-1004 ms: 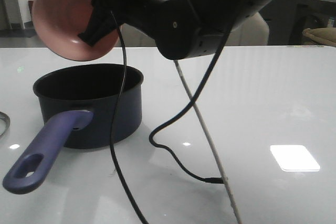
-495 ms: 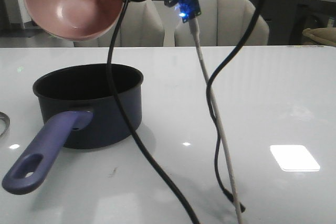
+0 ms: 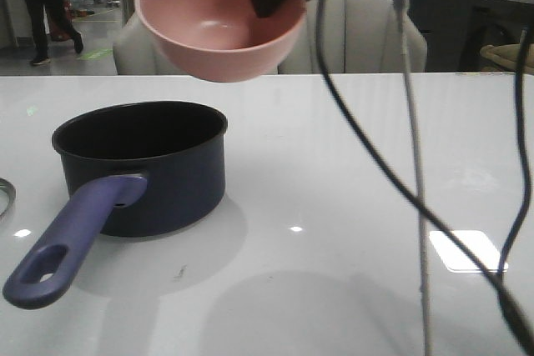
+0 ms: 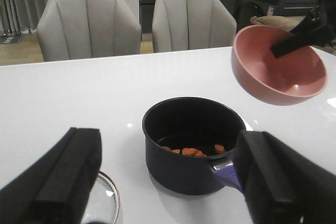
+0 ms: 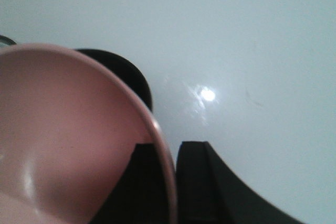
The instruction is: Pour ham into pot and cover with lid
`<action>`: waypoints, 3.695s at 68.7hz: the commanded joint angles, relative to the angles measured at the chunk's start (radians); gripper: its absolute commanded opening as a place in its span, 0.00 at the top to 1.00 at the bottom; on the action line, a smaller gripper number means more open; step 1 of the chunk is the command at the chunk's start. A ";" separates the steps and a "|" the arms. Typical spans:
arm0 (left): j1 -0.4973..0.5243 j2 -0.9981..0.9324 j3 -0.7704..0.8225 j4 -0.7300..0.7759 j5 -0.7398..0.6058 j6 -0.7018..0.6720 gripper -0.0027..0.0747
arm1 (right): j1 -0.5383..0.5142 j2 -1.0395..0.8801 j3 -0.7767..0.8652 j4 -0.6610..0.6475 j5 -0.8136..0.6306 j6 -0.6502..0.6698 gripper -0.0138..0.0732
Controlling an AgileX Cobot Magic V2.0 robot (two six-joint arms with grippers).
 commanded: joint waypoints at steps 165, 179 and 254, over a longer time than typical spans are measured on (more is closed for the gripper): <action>-0.006 0.009 -0.026 -0.012 -0.087 -0.004 0.25 | -0.400 -0.744 0.495 0.048 -0.156 -0.049 0.33; -0.006 0.009 -0.026 -0.012 -0.093 -0.004 0.25 | -0.400 -0.975 0.682 0.050 -0.195 -0.048 0.33; -0.006 0.009 -0.026 -0.012 -0.090 -0.004 0.25 | -0.261 -1.496 1.110 0.050 -0.238 -0.048 0.67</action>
